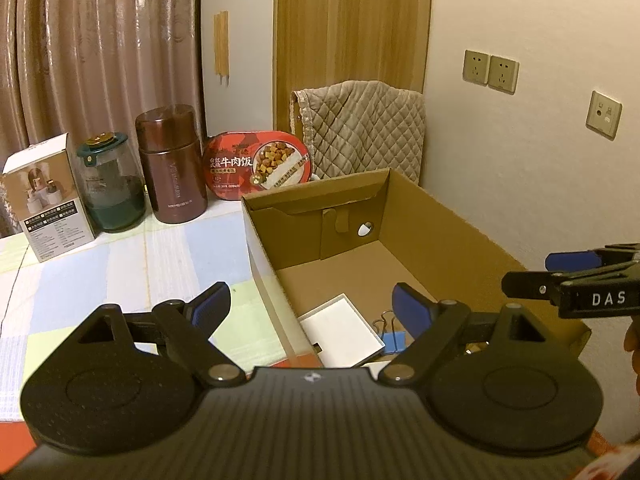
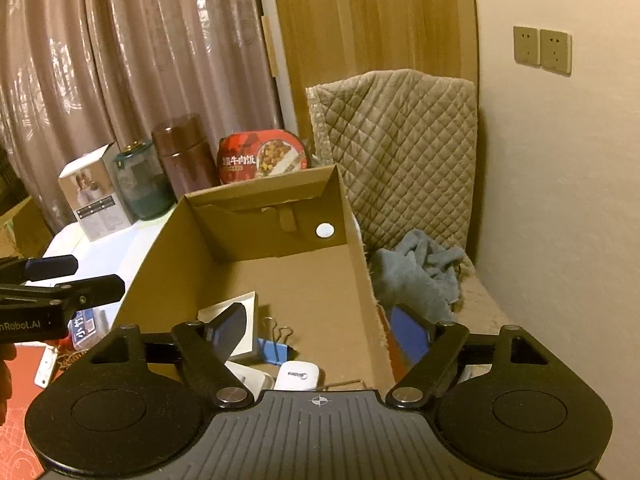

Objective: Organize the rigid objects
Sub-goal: 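Lower the tray and rack into the box and open both grippers, then move both open grippers back over the orange mat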

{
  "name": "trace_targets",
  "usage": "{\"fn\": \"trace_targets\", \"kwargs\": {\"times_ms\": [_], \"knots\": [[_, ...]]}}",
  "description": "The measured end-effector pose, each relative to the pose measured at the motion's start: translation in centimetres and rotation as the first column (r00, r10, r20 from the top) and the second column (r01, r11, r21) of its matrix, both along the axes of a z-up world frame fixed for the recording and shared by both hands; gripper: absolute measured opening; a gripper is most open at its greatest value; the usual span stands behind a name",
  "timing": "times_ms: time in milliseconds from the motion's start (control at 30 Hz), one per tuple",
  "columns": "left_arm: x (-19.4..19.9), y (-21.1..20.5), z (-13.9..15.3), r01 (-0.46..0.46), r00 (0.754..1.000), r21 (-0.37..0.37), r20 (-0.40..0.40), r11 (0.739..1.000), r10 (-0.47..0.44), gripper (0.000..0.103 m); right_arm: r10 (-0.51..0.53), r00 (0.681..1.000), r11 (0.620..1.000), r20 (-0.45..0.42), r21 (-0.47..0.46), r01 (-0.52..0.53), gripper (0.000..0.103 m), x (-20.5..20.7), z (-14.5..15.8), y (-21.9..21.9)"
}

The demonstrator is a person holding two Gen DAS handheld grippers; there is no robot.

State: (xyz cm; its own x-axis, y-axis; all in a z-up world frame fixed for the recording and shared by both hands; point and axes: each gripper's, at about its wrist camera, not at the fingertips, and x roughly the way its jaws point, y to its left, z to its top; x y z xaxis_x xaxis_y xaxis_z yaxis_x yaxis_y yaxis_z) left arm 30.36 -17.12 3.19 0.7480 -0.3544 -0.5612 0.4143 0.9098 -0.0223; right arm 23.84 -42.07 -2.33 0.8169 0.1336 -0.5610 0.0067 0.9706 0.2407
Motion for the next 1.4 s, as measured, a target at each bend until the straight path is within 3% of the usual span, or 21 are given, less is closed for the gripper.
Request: {"fn": "trace_targets", "kwargs": {"times_ms": [400,933,1167,1400], "knots": [[-3.4,2.7,2.4,-0.036,0.999,0.004,0.024,0.999,0.036,0.085,0.043,0.999,0.998,0.012,-0.045,-0.043,0.077,-2.4,2.6,3.4],[-10.1,11.4,6.6,-0.144,0.987,-0.001,0.077,0.99,0.144,0.085,0.164,0.982,0.986,0.094,-0.057,-0.159,0.078,-5.6,7.8,11.0],[-12.2,15.9,6.9,-0.214,0.973,0.004,0.088,0.977,0.213,0.085,0.224,0.97,0.974,0.096,-0.045,-0.221,0.078,-6.2,7.7,15.0],[-13.2,19.7,5.2,-0.274,0.96,0.011,0.066,0.962,0.273,0.085,0.268,0.961,0.963,0.064,-0.038,-0.266,0.078,-5.7,6.0,18.3]]}}
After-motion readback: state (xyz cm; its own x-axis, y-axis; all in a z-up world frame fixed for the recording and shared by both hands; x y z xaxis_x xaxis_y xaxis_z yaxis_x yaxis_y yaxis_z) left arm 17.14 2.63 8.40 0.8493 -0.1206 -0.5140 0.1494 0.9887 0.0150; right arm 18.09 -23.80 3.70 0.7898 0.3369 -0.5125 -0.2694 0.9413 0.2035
